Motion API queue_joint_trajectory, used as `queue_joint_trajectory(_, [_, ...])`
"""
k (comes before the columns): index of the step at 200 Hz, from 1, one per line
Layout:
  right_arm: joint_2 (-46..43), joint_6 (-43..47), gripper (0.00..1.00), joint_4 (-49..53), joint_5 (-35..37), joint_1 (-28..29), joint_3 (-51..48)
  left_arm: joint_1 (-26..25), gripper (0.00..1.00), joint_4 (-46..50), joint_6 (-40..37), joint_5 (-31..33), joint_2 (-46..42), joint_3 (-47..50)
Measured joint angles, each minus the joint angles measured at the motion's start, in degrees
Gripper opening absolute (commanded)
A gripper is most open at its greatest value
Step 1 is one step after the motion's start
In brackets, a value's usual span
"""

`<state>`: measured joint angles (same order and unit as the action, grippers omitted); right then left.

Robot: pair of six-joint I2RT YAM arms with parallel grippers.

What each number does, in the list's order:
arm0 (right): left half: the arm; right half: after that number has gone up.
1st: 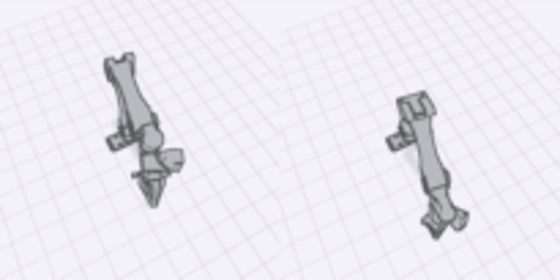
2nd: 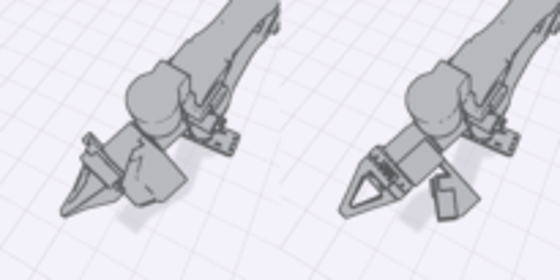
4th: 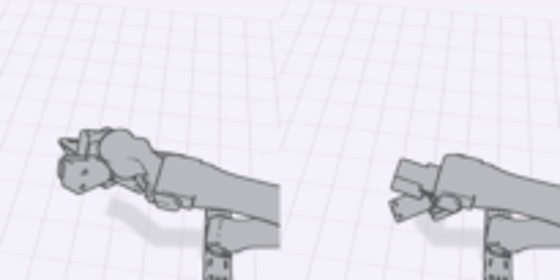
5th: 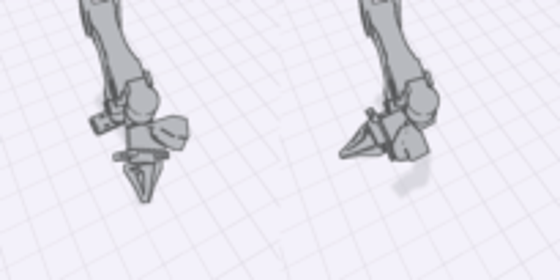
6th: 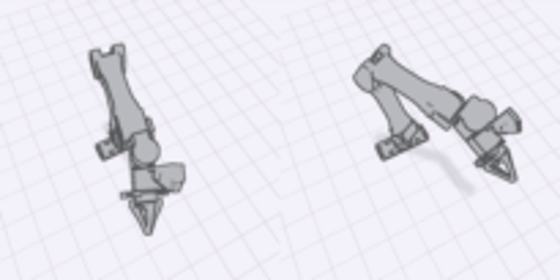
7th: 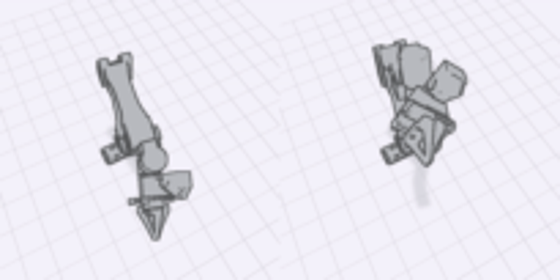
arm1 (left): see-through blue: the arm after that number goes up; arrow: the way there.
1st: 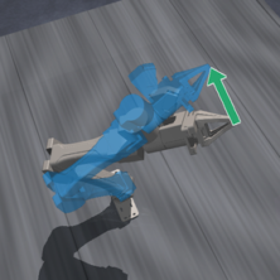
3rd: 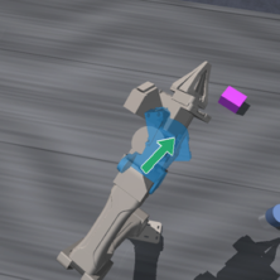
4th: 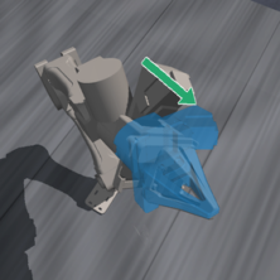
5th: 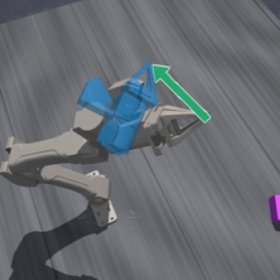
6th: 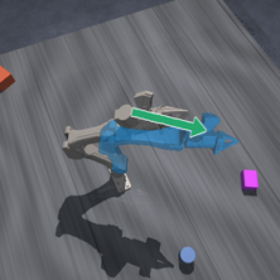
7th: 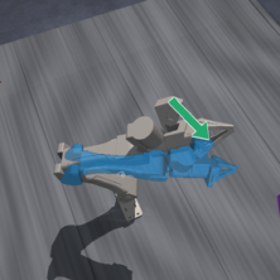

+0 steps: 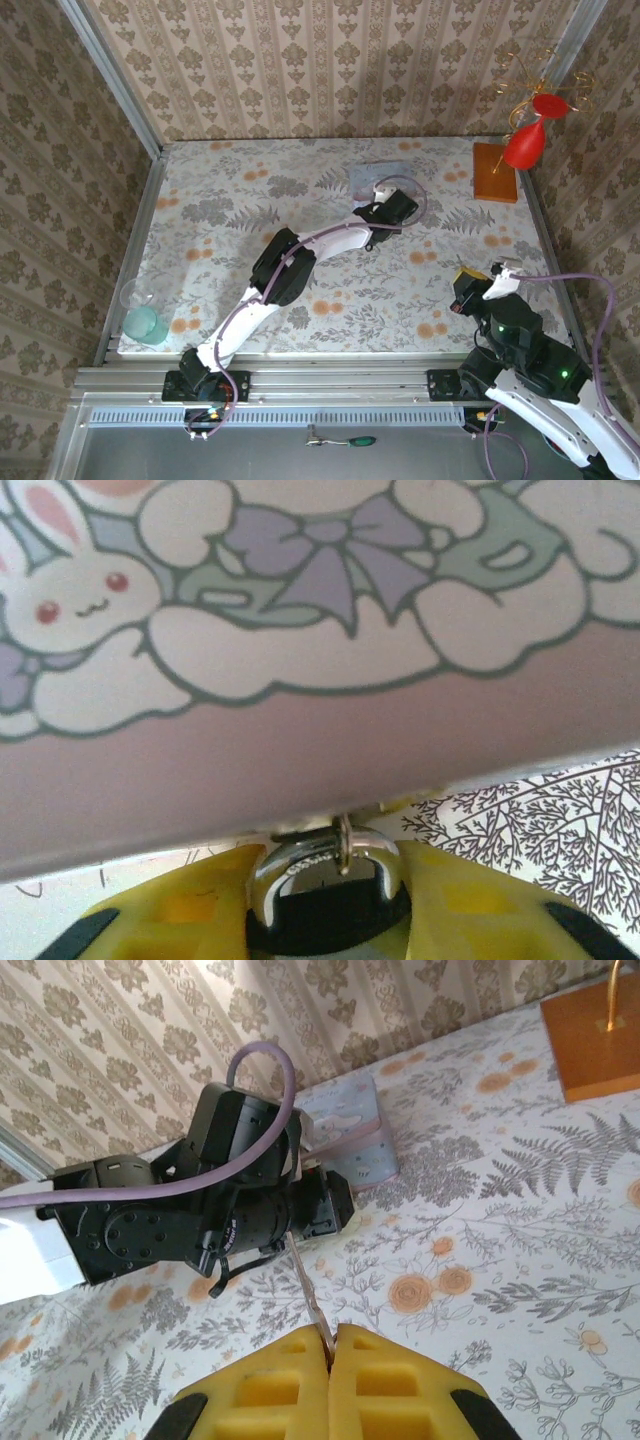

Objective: Unlock the padlock with the key

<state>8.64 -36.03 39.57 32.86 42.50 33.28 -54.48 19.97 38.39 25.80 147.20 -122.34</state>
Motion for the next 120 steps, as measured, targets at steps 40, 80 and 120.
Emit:
queue_joint_trajectory(40, [3.8,-1.0,0.0,-1.3,-2.9,0.0,-1.5,1.4,0.13,-9.7,-0.1,-1.1,-7.6,15.3])
queue_joint_trajectory(80, [9.5,-2.8,0.0,-5.2,-7.0,0.0,-3.9,3.7,0.11,-17.5,-0.9,-2.0,-16.8,31.8])
queue_joint_trajectory(120, [16.3,-4.8,0.0,-11.9,-11.5,0.0,-6.0,6.6,0.12,-23.5,-0.9,-3.4,-27.9,49.8])
